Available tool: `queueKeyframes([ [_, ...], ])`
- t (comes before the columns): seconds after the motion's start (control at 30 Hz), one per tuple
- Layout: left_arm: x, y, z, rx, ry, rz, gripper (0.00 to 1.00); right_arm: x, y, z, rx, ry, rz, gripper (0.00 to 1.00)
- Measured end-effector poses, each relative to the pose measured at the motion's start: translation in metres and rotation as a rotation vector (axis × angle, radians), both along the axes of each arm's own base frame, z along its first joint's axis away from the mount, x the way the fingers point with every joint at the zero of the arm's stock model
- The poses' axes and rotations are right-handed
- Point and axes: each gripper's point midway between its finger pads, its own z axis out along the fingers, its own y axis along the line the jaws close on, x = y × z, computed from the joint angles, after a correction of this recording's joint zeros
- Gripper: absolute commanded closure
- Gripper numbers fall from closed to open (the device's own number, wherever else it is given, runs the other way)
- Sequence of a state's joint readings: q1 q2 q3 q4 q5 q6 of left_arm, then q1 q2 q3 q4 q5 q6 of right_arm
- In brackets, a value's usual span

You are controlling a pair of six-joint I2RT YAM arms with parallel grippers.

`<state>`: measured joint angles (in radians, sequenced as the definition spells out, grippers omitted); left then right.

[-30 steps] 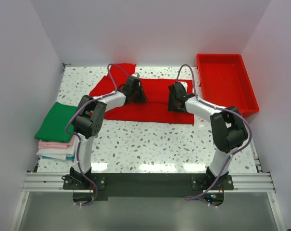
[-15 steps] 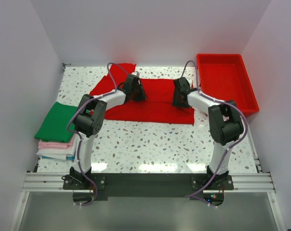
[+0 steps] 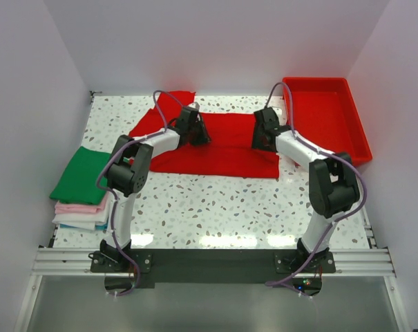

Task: Fold and stack the t-shirts
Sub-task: Fold the tshirt

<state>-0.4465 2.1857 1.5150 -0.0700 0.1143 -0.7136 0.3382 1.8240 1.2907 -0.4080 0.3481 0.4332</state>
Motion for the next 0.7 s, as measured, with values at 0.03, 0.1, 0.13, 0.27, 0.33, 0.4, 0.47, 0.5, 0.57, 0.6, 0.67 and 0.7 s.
queueKeyframes([
  [0.03, 0.000, 0.000, 0.000, -0.001, 0.001, -0.002, 0.71, -0.001, -0.001, 0.004, 0.001, -0.010, -0.002, 0.43],
  [0.1, -0.001, -0.001, -0.002, -0.002, 0.005, -0.004, 0.71, -0.002, -0.003, 0.011, 0.000, -0.024, -0.006, 0.43],
  [0.13, -0.001, -0.001, -0.003, -0.002, 0.007, -0.005, 0.71, -0.003, -0.003, 0.013, 0.002, -0.029, -0.006, 0.43],
  [0.27, -0.001, -0.001, -0.003, -0.003, 0.008, -0.007, 0.71, -0.014, -0.001, 0.010, 0.004, -0.017, 0.005, 0.44],
  [0.33, -0.001, -0.001, -0.003, -0.005, 0.007, -0.007, 0.71, -0.024, 0.005, 0.005, 0.007, 0.000, 0.020, 0.45],
  [0.4, 0.000, -0.002, -0.002, -0.006, 0.005, -0.008, 0.71, -0.032, 0.014, -0.002, 0.013, 0.016, 0.039, 0.46],
  [0.47, 0.000, -0.002, -0.002, -0.006, 0.005, -0.008, 0.71, -0.039, 0.020, -0.010, 0.021, 0.038, 0.055, 0.49],
  [0.5, 0.000, -0.002, -0.002, -0.006, 0.005, -0.008, 0.71, -0.042, 0.023, -0.013, 0.026, 0.048, 0.059, 0.50],
  [0.57, 0.000, -0.002, -0.002, -0.006, 0.005, -0.008, 0.71, -0.044, 0.024, -0.018, 0.028, 0.060, 0.057, 0.52],
  [0.6, 0.000, -0.002, -0.002, -0.006, 0.005, -0.008, 0.71, -0.044, 0.023, -0.021, 0.027, 0.065, 0.053, 0.53],
  [0.67, 0.000, -0.002, -0.002, -0.006, 0.005, -0.008, 0.71, -0.043, 0.021, -0.028, 0.022, 0.079, 0.044, 0.53],
  [0.7, 0.000, -0.002, -0.002, -0.006, 0.005, -0.008, 0.71, -0.043, 0.020, -0.034, 0.017, 0.091, 0.041, 0.53],
])
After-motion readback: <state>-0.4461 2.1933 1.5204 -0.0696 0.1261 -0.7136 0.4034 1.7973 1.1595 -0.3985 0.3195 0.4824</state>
